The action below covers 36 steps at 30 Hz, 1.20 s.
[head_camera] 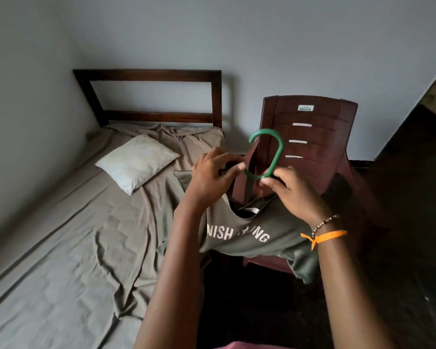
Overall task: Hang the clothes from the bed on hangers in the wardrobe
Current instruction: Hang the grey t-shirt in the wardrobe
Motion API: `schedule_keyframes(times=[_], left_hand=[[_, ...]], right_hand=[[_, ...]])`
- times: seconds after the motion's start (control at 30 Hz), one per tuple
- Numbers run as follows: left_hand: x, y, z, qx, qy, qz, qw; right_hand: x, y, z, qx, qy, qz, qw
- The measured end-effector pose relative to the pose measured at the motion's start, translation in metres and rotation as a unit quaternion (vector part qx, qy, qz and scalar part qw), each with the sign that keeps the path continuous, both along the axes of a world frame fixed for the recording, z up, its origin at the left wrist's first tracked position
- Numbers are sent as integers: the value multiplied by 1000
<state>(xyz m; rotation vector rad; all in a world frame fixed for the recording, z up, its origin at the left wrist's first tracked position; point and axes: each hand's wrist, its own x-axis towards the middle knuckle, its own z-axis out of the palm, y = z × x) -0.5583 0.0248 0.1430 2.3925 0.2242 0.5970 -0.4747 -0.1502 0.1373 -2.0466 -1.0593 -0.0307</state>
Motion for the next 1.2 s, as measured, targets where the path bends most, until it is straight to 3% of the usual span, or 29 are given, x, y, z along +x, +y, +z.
schedule_keyframes(times=[0.1, 0.27, 0.4, 0.57, 0.63, 0.7, 0.77, 0.9, 1.07, 1.2], left_hand=[[4, -9, 1, 94, 25, 20, 995], [6, -20, 1, 136, -59, 121, 981], [10, -12, 11, 124, -81, 208, 967], [22, -16, 5, 83, -49, 185, 978], [31, -20, 3, 53, -59, 149, 986], [38, -24, 5, 57, -85, 99, 990], [43, -32, 7, 43, -100, 47, 993], [45, -26, 12, -93, -112, -64, 987], [47, 23, -11, -4, -5, -42, 999], [58, 24, -9, -145, 9, -180, 973]], right_hand=[[0, 7, 4, 39, 25, 0, 999], [0, 0, 6, 54, 101, 29, 993], [4, -28, 11, -124, 115, 2, 986], [7, -47, 13, -374, 84, -81, 920], [5, -43, 23, -291, 92, -75, 949], [0, -34, 30, -99, 146, -47, 983], [-6, -22, 35, 19, 156, -33, 987], [-8, -22, 30, 30, 89, -100, 991], [-11, -52, 33, 107, 66, -192, 973], [-23, -72, 39, 152, 99, -228, 957]])
